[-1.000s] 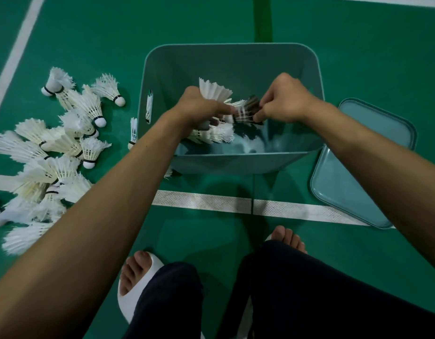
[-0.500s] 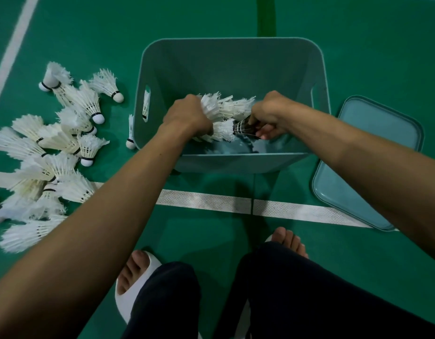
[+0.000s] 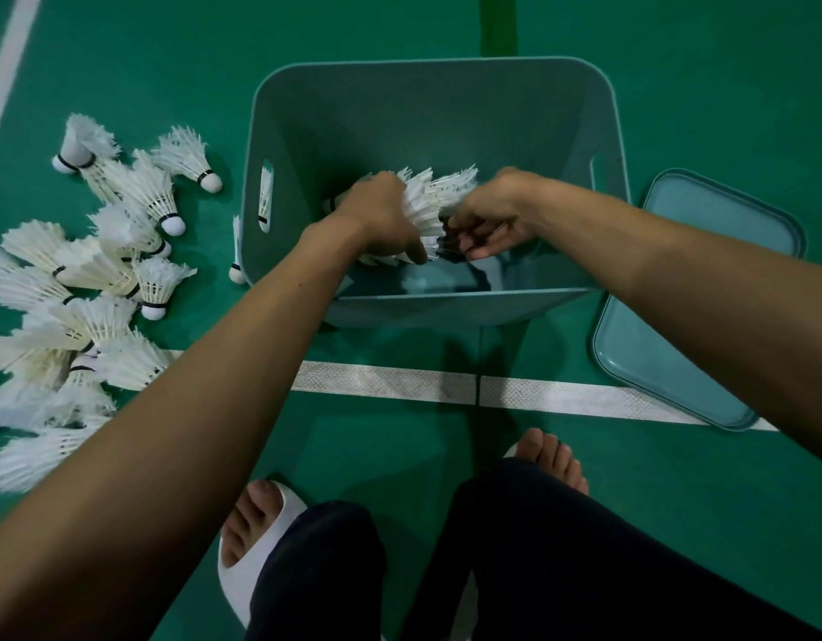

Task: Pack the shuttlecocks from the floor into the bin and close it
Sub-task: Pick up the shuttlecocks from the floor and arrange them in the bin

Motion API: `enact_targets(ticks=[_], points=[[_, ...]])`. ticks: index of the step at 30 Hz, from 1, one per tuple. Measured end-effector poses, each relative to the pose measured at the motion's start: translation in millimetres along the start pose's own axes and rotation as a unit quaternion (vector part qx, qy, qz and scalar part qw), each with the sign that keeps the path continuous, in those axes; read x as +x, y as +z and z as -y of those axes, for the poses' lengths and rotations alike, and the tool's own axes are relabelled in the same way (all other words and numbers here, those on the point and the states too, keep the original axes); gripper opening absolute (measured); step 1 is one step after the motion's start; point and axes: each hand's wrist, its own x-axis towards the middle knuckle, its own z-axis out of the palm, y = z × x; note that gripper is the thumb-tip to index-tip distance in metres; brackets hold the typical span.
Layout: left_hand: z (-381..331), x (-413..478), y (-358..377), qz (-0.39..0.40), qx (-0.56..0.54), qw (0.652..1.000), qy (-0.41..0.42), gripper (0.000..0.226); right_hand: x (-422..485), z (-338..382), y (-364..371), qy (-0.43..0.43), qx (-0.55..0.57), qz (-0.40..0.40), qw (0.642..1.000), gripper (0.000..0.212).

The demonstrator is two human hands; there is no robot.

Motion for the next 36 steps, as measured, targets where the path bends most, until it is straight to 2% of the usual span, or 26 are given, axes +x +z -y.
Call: enact_targets(ticks=[3,5,8,11,14,17,20,22,25,29,32,36], points=[[-6,1,-1,-0.004,-0.012,1.0,0.015,0.049,-22,7,-17,-0.041,-0.043,-0.04,0.997,0.023],[-11,2,-2,-0.015,-0.02,0.999,0.036,0.04,-32,12,-29,-0.1,0.013,-0.08,0.992,0.026],[-21,2,0,-0.029,-0.016,0.997,0.075,0.038,-50,17,-35,-0.166,0.06,-0.038,0.984,0.039],[-29,1,4,-0.039,-0.052,0.992,0.106,0.041,-59,18,-30,-0.191,0.045,-0.024,0.98,0.032],[-29,-2,7,-0.046,-0.053,0.991,0.115,0.045,-58,13,-32,-0.194,0.045,-0.065,0.978,0.024],[-23,-4,9,-0.029,-0.085,0.992,0.093,0.059,-56,4,-39,-0.158,-0.098,-0.161,0.969,0.014],[-9,2,11,-0.037,-0.016,0.997,0.066,0.056,-63,-6,-35,-0.141,-0.276,-0.252,0.917,0.013],[0,4,10,-0.053,0.066,0.995,0.043,0.053,-62,-11,-29,-0.123,-0.322,-0.242,0.907,0.014],[6,2,8,-0.034,0.118,0.992,-0.011,0.068,-46,-12,-23,-0.084,-0.311,-0.204,0.924,0.015],[9,1,6,0.012,0.111,0.993,-0.042,0.075,-20,-10,-19,-0.017,-0.167,-0.144,0.975,0.008],[8,1,4,0.052,0.098,0.992,-0.058,0.066,-4,-11,-14,0.013,-0.116,-0.11,0.987,0.015],[5,4,2,0.071,0.085,0.991,-0.07,0.068,10,-8,-7,0.032,-0.065,-0.072,0.995,0.019]])
